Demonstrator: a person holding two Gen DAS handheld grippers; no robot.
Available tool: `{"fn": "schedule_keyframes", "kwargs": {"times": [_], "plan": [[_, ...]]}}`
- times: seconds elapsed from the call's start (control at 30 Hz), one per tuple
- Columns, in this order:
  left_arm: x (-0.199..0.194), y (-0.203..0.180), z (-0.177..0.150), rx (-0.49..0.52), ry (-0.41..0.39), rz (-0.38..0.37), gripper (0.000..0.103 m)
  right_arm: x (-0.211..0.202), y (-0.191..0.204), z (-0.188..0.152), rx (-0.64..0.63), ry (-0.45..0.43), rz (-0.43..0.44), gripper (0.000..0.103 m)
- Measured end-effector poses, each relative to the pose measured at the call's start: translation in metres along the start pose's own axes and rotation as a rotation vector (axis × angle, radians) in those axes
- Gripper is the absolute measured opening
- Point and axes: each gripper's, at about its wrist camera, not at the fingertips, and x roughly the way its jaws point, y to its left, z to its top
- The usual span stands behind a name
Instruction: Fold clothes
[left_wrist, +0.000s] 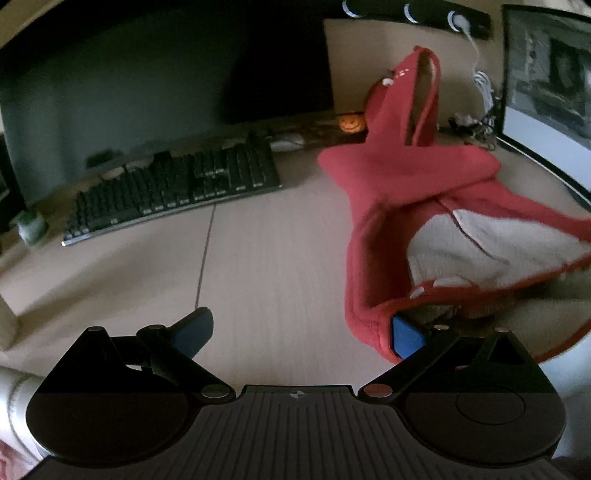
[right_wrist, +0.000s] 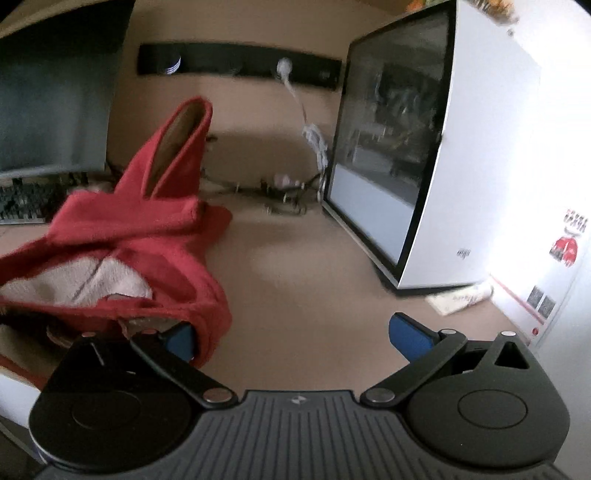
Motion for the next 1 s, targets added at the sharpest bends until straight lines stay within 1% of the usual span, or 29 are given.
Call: {"fn": "schedule_keyframes", "kwargs": {"times": [0.07, 0.17, 0.23, 0.37, 0.43, 0.47, 0.57, 0.63, 0.7, 0.77, 0.8, 0.83, 0.9, 0.97, 1.0], "plan": [[0.008, 0.005, 0.003, -0.036, 0.033, -0.003, 0.101, 0.006, 0.008, -0.009, -0.021, 0.046, 0.012, 0.103], [0.016, 0.005, 0.003, -0.046, 0.069, -0.002, 0.102, 0.010, 0.015, -0.024, -0.052, 0.096, 0.015, 0.103], [0.018, -0.002, 0.002, -0.013, 0.081, -0.012, 0.101, 0.013, 0.014, -0.031, -0.044, 0.120, 0.019, 0.103], [0.020, -0.022, 0.000, 0.062, 0.092, -0.063, 0.101, 0.019, 0.013, -0.038, -0.035, 0.144, 0.025, 0.103], [0.021, -0.027, 0.000, 0.076, 0.089, -0.054, 0.101, 0.022, 0.016, -0.046, -0.056, 0.174, 0.035, 0.103], [0.021, -0.025, 0.000, 0.064, 0.087, -0.042, 0.101, 0.024, 0.018, -0.050, -0.064, 0.187, 0.037, 0.103], [0.022, -0.014, 0.004, 0.000, 0.089, -0.008, 0.101, 0.020, 0.012, -0.056, -0.028, 0.178, 0.031, 0.103], [0.023, -0.006, 0.006, -0.023, 0.102, -0.010, 0.102, 0.010, -0.002, -0.045, -0.002, 0.150, 0.026, 0.102], [0.022, -0.003, 0.004, -0.014, 0.120, -0.019, 0.102, -0.010, -0.021, -0.026, -0.013, 0.109, 0.045, 0.102], [0.018, -0.004, -0.001, 0.038, 0.148, -0.035, 0.102, -0.030, -0.036, -0.004, -0.060, 0.075, 0.059, 0.102], [0.013, -0.004, -0.004, 0.062, 0.160, -0.054, 0.102, -0.037, -0.041, 0.006, -0.082, 0.072, 0.072, 0.102], [0.008, -0.004, -0.007, 0.081, 0.170, -0.075, 0.102, -0.039, -0.046, 0.016, -0.095, 0.078, 0.085, 0.102], [-0.004, -0.002, -0.006, 0.076, 0.180, -0.130, 0.102, -0.039, -0.053, 0.035, -0.109, 0.089, 0.104, 0.103], [-0.013, -0.002, -0.003, 0.065, 0.185, -0.184, 0.102, -0.028, -0.056, 0.055, -0.104, 0.078, 0.112, 0.102], [-0.014, -0.002, 0.004, 0.064, 0.176, -0.195, 0.102, -0.021, -0.056, 0.063, -0.100, 0.070, 0.110, 0.102]]}}
